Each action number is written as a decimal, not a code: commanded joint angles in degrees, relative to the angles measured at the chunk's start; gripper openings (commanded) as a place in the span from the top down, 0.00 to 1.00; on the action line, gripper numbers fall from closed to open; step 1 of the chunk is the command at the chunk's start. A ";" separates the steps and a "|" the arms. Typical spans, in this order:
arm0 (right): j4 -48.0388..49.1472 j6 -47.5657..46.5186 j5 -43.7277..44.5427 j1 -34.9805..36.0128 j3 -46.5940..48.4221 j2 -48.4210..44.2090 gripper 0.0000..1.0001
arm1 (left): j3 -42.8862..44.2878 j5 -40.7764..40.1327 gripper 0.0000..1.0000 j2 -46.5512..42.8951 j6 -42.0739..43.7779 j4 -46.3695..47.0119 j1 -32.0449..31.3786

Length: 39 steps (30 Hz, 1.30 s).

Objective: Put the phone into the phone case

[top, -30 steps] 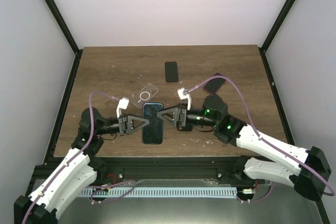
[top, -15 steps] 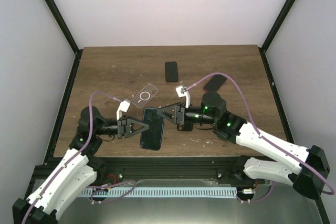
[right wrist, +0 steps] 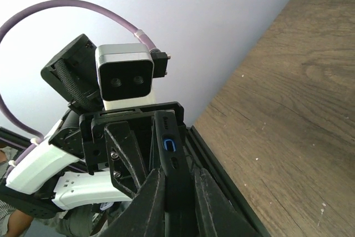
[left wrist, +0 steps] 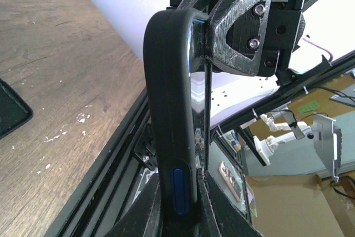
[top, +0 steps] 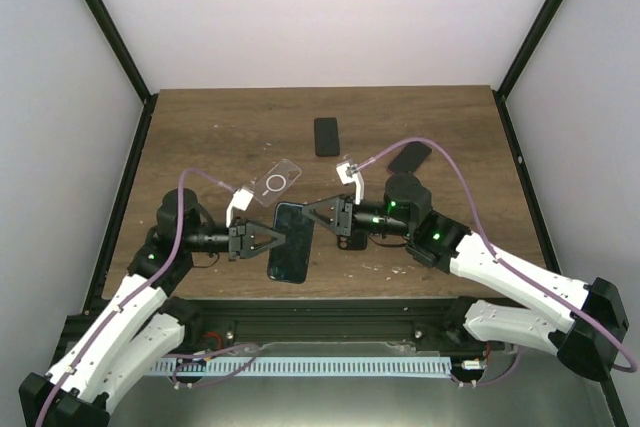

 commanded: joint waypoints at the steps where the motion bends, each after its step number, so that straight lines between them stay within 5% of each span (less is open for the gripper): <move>1: -3.39 0.68 3.79 0.17 2.49 0.01 0.99 | 2.03 -7.61 1.00 0.94 5.22 -6.16 0.14; 3: -3.76 0.13 4.67 0.15 2.52 -0.35 0.99 | 2.31 -8.10 1.00 1.46 5.54 -6.82 0.15; 7: -2.76 -0.34 6.15 0.17 0.86 -1.93 0.79 | 2.20 -7.46 1.00 2.17 3.93 -4.85 0.15; 19: -9.95 0.80 17.79 0.14 -2.79 -8.83 0.03 | 0.49 -12.55 1.00 7.70 1.50 -0.25 0.15; 24: -13.31 1.31 20.62 0.15 -3.51 -9.87 0.00 | -0.32 -19.81 1.00 15.75 -0.33 2.40 0.15; 39: -17.18 1.02 20.68 0.15 -4.46 -11.50 0.00 | 1.55 -18.49 1.00 45.42 -6.02 19.41 0.14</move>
